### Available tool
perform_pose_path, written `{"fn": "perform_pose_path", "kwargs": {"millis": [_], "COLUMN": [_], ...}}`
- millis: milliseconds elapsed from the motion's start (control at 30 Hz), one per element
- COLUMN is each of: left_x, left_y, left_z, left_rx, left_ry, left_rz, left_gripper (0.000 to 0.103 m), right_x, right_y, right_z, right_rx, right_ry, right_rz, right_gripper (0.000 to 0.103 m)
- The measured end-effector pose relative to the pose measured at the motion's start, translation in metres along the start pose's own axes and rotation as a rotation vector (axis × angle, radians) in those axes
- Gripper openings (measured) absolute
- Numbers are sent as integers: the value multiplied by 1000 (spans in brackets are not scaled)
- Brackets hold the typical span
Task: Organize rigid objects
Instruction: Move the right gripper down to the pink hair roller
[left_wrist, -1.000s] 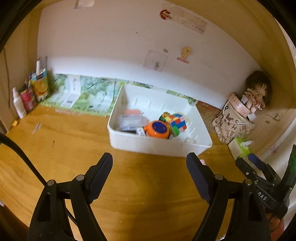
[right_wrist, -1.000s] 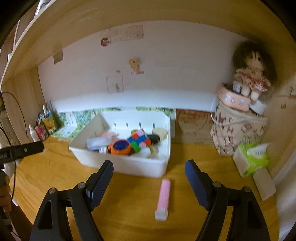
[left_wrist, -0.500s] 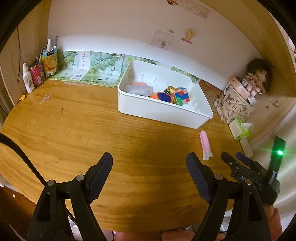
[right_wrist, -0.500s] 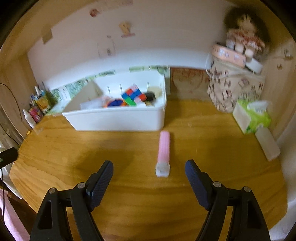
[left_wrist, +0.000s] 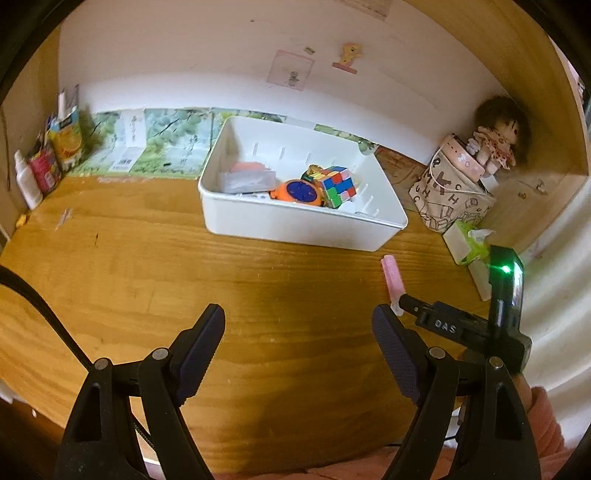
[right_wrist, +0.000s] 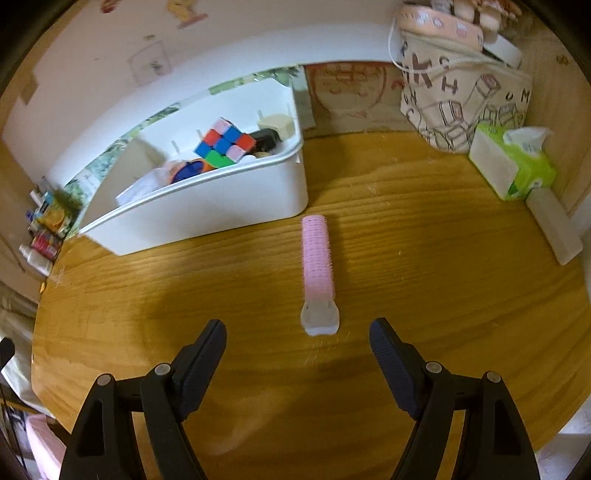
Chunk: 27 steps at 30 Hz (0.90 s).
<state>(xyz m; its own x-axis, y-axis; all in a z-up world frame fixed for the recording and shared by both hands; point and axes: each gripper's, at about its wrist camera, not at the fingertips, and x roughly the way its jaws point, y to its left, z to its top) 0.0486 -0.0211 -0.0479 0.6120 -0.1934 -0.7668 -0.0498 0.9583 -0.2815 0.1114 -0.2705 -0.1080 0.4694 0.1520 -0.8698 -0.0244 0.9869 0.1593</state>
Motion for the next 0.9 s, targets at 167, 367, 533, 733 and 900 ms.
{"fn": "perform_pose_path", "kwargs": {"millis": [167,367,533,733,900], "left_x": [4,10,14,22,24], "left_y": [-3,-2,1,3,1], "left_z": [11,17,20,23,23], "left_rx": [47,68,63,50,59], "left_ry": [-18,-14,-12,8,16], "left_rz": [1,1,-3,-10,-10], "left_gripper": [84,84,84,84,84], "right_x": [20,41,54,62,64], "right_y": [-3,-2,-1,0,-2], "right_z": [13,22,26,26,26], "right_rx": [58,81,73,57,60], "right_ry": [41,81,102,116,121], "right_rz": [-11,-30,-52,-62,-50], "right_gripper": [78,67,61,53,40]}}
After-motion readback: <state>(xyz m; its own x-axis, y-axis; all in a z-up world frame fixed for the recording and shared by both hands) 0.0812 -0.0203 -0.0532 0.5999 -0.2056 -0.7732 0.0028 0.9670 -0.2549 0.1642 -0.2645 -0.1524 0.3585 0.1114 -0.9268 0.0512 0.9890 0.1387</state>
